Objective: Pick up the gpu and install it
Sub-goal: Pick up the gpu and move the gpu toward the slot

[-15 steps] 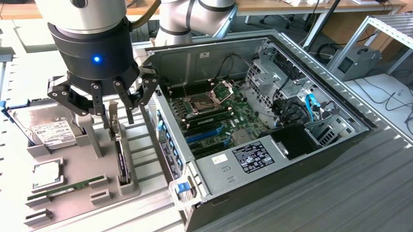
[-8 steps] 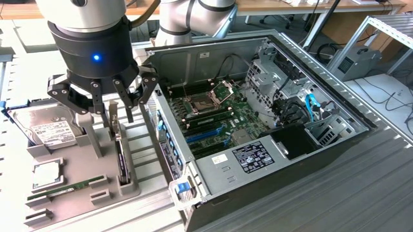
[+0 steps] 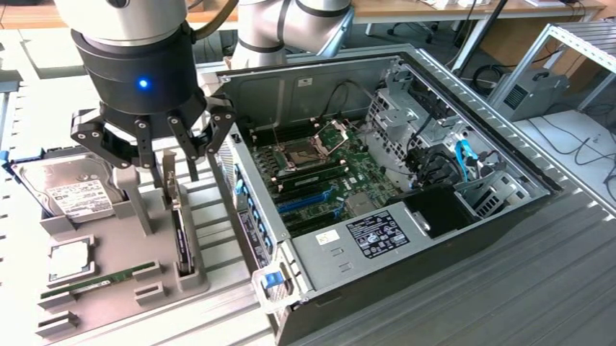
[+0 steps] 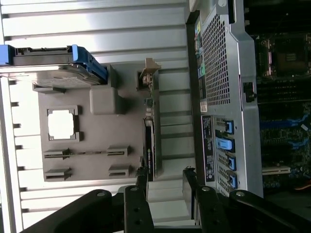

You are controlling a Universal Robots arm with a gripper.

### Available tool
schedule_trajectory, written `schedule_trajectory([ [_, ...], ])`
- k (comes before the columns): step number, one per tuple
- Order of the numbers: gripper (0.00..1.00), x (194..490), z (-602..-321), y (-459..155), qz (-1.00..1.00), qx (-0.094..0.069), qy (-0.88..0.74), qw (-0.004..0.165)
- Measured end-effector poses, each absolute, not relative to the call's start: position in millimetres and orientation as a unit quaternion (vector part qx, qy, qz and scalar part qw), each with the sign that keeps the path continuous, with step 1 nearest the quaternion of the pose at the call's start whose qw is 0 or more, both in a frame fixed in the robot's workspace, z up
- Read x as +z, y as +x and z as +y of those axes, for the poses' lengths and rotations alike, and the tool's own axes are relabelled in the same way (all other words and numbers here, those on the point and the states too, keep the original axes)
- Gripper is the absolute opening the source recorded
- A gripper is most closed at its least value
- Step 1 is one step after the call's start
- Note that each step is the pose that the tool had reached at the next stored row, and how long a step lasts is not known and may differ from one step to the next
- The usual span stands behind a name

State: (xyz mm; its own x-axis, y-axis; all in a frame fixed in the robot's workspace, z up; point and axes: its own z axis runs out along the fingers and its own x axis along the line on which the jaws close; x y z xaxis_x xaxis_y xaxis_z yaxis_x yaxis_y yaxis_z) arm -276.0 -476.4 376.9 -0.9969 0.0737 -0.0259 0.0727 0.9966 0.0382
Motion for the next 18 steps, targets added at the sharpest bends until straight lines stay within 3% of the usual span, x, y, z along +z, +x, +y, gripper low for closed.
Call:
schedule_trajectory([
  [18,0.42,376.9,-469.6,-275.9,0.999,0.019,0.037,0.014],
])
